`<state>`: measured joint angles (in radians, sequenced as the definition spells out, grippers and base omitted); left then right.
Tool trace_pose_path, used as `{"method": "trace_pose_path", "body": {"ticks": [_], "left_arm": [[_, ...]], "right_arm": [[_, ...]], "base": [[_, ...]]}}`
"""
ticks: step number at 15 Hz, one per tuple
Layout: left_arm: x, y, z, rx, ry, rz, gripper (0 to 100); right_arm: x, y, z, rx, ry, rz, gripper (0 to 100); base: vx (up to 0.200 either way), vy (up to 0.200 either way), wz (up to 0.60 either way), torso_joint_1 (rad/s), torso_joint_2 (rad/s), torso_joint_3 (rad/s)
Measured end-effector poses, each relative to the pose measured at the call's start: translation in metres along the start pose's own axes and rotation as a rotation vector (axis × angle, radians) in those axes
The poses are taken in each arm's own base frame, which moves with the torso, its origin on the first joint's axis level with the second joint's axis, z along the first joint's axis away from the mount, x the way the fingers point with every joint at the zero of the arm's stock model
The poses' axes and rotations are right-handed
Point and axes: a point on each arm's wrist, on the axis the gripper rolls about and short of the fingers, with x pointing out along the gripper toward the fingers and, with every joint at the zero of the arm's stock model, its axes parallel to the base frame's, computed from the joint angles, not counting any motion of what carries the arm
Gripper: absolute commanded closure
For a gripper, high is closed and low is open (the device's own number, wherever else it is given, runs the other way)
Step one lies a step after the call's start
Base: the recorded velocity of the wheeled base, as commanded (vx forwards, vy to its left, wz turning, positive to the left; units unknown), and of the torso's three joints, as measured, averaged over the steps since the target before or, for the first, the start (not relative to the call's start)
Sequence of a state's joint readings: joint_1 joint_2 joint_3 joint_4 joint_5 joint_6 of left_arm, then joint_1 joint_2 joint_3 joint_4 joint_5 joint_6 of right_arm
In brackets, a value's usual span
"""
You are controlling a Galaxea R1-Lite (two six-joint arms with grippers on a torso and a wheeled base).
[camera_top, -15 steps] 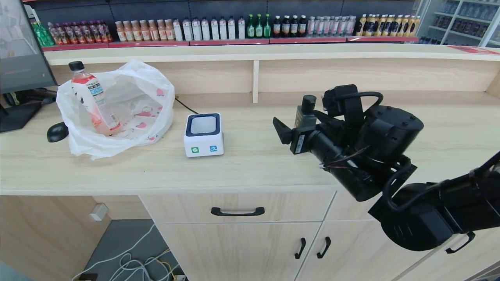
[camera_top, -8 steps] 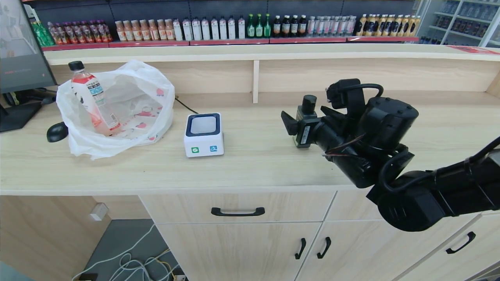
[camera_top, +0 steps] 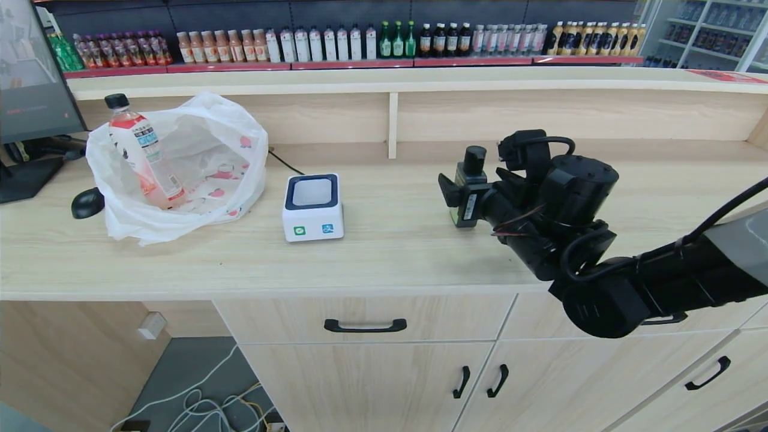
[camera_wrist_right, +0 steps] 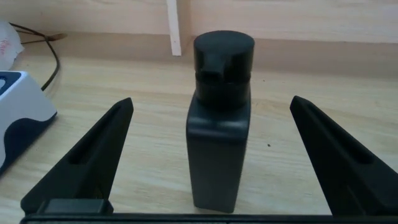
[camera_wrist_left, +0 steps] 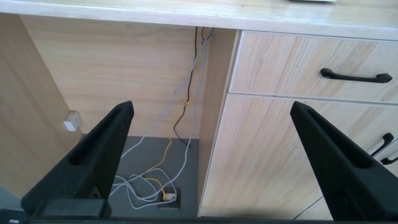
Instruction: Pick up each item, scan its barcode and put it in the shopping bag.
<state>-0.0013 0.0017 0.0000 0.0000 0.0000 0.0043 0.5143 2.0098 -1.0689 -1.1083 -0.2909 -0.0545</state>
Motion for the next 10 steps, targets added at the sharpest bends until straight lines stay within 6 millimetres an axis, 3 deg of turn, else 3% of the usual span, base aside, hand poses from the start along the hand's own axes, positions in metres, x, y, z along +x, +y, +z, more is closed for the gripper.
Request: {"method": "trace_pose_path", "body": {"ticks": [10], "left_arm": [[0.000,0.000,0.000,0.000,0.000,0.001,0]], "right_arm": [[0.025,0.000,-0.016,0.002,-0.009,-0.023,0]], "base": [[0.000,0.000,0.00,0.000,0.00,0.000]]}}
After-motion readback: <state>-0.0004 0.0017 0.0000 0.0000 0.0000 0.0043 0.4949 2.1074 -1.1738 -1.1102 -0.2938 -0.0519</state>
